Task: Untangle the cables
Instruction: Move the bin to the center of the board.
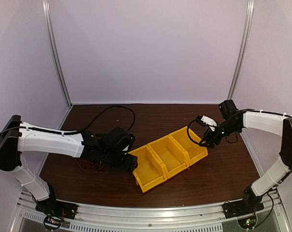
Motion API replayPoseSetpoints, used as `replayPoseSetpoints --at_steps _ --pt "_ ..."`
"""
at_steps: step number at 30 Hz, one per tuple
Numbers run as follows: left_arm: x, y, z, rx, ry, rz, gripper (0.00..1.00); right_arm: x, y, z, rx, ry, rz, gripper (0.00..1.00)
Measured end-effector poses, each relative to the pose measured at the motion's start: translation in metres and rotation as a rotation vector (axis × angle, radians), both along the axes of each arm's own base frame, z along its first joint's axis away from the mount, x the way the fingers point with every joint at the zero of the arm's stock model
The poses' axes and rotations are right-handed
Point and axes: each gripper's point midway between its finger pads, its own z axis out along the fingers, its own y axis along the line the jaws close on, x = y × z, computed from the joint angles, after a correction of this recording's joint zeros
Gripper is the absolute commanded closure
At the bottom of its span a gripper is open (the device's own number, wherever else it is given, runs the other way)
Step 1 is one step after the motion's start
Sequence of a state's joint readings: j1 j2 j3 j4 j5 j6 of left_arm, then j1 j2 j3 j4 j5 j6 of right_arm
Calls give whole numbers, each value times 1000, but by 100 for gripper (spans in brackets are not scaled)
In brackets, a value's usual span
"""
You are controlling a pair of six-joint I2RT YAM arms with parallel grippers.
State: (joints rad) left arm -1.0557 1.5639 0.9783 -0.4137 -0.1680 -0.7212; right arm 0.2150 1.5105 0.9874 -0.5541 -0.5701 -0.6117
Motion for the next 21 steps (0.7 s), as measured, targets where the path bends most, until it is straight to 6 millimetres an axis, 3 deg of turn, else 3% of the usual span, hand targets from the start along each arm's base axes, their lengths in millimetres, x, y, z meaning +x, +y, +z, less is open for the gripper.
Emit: replayPoseSetpoints --at_steps 6,11,16,21 --pt "5 -14 -12 17 21 -12 30 -3 1 -8 2 26 -11 41" --pt "25 -27 -12 61 -23 -33 31 7 -7 -14 -8 30 -63 46" --pt "67 -28 -15 68 -57 -26 34 18 -16 -21 -25 48 -125 47" --pt "125 -39 -16 41 -115 -26 38 31 -30 -30 -40 75 -203 47"
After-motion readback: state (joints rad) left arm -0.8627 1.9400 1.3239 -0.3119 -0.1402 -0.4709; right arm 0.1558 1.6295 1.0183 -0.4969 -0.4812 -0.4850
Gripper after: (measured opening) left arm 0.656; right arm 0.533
